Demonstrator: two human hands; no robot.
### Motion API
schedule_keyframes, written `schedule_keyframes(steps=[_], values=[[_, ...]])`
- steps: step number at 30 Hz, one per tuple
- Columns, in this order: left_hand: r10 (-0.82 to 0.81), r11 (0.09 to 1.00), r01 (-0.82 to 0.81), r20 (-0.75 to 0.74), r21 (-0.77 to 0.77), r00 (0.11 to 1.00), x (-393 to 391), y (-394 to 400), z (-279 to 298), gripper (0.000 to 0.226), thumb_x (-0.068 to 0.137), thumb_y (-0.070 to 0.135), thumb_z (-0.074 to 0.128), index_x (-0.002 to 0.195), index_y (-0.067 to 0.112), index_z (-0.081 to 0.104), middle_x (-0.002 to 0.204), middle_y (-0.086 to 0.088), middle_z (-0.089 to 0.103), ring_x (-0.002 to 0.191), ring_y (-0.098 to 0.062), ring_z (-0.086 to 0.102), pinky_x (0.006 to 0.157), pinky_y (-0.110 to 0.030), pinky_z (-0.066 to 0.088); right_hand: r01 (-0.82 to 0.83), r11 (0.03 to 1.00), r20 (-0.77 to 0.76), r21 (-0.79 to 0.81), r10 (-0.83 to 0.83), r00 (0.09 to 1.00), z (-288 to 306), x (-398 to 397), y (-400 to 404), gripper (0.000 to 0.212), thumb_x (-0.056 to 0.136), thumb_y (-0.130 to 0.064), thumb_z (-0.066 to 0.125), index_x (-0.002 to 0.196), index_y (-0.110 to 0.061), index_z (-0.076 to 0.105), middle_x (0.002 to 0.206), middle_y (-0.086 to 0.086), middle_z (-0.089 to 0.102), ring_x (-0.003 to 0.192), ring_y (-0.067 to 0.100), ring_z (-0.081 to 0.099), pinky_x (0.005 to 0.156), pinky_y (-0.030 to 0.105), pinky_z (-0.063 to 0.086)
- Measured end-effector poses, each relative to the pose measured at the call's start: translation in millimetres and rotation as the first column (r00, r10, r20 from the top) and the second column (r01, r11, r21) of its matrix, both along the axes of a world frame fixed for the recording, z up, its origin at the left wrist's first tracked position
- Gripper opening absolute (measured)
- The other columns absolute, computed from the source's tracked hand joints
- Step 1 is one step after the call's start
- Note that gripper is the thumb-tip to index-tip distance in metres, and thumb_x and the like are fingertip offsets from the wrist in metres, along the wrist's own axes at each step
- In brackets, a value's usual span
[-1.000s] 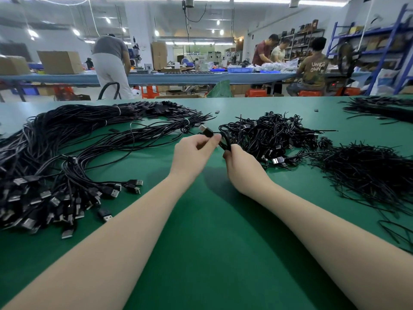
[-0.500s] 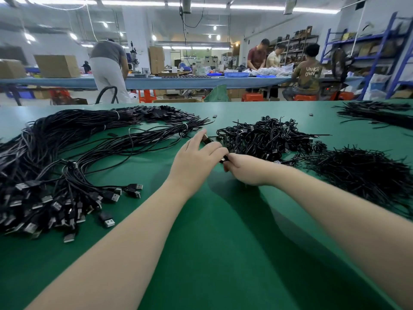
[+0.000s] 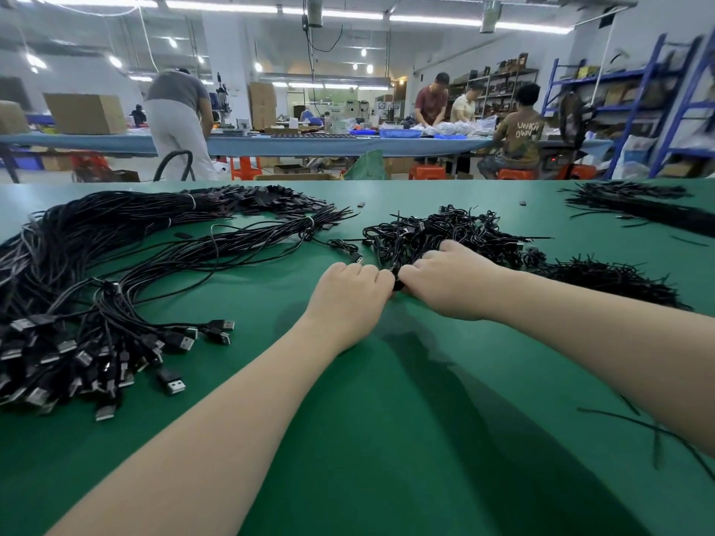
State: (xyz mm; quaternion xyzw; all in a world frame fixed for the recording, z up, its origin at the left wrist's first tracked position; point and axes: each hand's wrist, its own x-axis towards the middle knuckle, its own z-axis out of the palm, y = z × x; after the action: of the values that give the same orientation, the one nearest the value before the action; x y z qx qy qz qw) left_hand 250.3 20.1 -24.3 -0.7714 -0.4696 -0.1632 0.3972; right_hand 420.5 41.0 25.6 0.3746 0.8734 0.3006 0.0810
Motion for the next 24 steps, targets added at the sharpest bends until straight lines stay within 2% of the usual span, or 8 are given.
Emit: schedule_keyframes(steps=[3, 5, 6, 8, 12, 17, 20, 24], values=[[0.069, 0.987, -0.048, 0.134, -0.154, 0.989, -1.3, -0.9, -4.7, 0.009, 0.087, 0.021, 0.058, 0.081, 0.016, 0.056, 0.075, -0.004, 0.064, 0.069, -0.027, 0.063, 0.059, -0.031, 0.028, -0.066, 0.981, 0.103, 0.182, 0.048, 0.994, 9.9, 3.6, 5.2, 0.026, 0.1, -0.033, 0.038, 0.119, -0.017, 0.044, 0.112, 0.0, 0.06, 0.104, 0.022, 0.054, 0.085, 0.035, 0.034], [0.153, 0.968, -0.098, 0.238, -0.23, 0.959, -11.9, 4.2, -9.8, 0.018, 0.1, 0.027, 0.037, 0.092, 0.017, 0.049, 0.095, -0.005, 0.065, 0.087, -0.029, 0.062, 0.065, -0.033, 0.025, 0.097, 0.977, 0.001, 0.189, -0.099, 0.995, 31.0, 15.0, 12.1, 0.057, 0.093, -0.048, 0.049, 0.141, -0.023, 0.03, 0.125, 0.001, 0.057, 0.115, 0.023, 0.052, 0.1, 0.041, 0.035], [0.18, 0.961, -0.107, 0.288, -0.254, 0.941, -19.0, 6.5, -12.4, 0.02, 0.102, 0.029, 0.032, 0.093, 0.018, 0.046, 0.099, -0.005, 0.064, 0.09, -0.03, 0.061, 0.066, -0.033, 0.025, 0.196, 0.962, -0.08, 0.192, -0.184, 0.98, 42.0, 26.5, 17.3, 0.062, 0.091, -0.049, 0.053, 0.143, -0.025, 0.028, 0.126, 0.001, 0.057, 0.116, 0.024, 0.052, 0.101, 0.044, 0.036], [0.231, 0.939, -0.084, 0.43, -0.335, 0.873, -30.8, 10.6, -15.3, 0.02, 0.103, 0.029, 0.029, 0.09, 0.019, 0.039, 0.098, -0.007, 0.061, 0.089, -0.033, 0.059, 0.067, -0.034, 0.028, 0.395, 0.901, -0.178, 0.178, -0.365, 0.914, 60.6, 57.6, 28.4, 0.049, 0.091, -0.047, 0.053, 0.135, -0.028, 0.043, 0.121, 0.001, 0.061, 0.113, 0.025, 0.054, 0.098, 0.045, 0.037], [0.287, 0.904, 0.014, 0.629, -0.427, 0.722, -36.5, 14.3, -13.8, 0.024, 0.103, 0.03, 0.027, 0.086, 0.016, 0.035, 0.08, -0.003, 0.046, 0.076, -0.031, 0.05, 0.066, -0.036, 0.033, 0.654, 0.752, 0.027, -0.081, -0.654, 0.756, 57.7, 106.4, 36.0, 0.041, 0.093, -0.053, 0.048, 0.131, -0.038, 0.051, 0.13, -0.007, 0.057, 0.12, 0.02, 0.052, 0.095, 0.039, 0.04], [0.274, 0.885, 0.051, 0.606, -0.463, 0.747, -31.8, 13.9, -14.5, 0.023, 0.103, 0.03, 0.027, 0.091, 0.013, 0.038, 0.084, -0.004, 0.051, 0.076, -0.031, 0.049, 0.065, -0.037, 0.033, 0.58, 0.805, 0.146, -0.128, -0.563, 0.813, 32.5, 134.3, 29.3, 0.032, 0.095, -0.045, 0.049, 0.127, -0.046, 0.055, 0.126, -0.02, 0.058, 0.117, 0.008, 0.055, 0.095, 0.029, 0.046], [0.267, 0.862, 0.132, 0.66, -0.489, 0.702, -33.6, 12.9, -12.2, 0.026, 0.103, 0.028, 0.028, 0.101, 0.009, 0.046, 0.09, -0.006, 0.058, 0.083, -0.033, 0.055, 0.072, -0.04, 0.043, 0.503, 0.862, 0.157, -0.062, -0.49, 0.858, 27.1, 136.0, 28.5, 0.031, 0.092, -0.047, 0.053, 0.123, -0.046, 0.056, 0.12, -0.021, 0.061, 0.112, 0.006, 0.058, 0.089, 0.024, 0.045], [0.276, 0.831, 0.18, 0.672, -0.526, 0.687, -32.5, 12.2, -10.7, 0.028, 0.103, 0.03, 0.028, 0.105, 0.01, 0.047, 0.081, -0.004, 0.054, 0.079, -0.033, 0.054, 0.068, -0.039, 0.041, 0.476, 0.879, 0.202, 0.021, -0.47, 0.859, 23.1, 133.3, 31.0, 0.029, 0.092, -0.046, 0.053, 0.121, -0.042, 0.058, 0.117, -0.018, 0.063, 0.11, 0.008, 0.059, 0.089, 0.024, 0.045]])
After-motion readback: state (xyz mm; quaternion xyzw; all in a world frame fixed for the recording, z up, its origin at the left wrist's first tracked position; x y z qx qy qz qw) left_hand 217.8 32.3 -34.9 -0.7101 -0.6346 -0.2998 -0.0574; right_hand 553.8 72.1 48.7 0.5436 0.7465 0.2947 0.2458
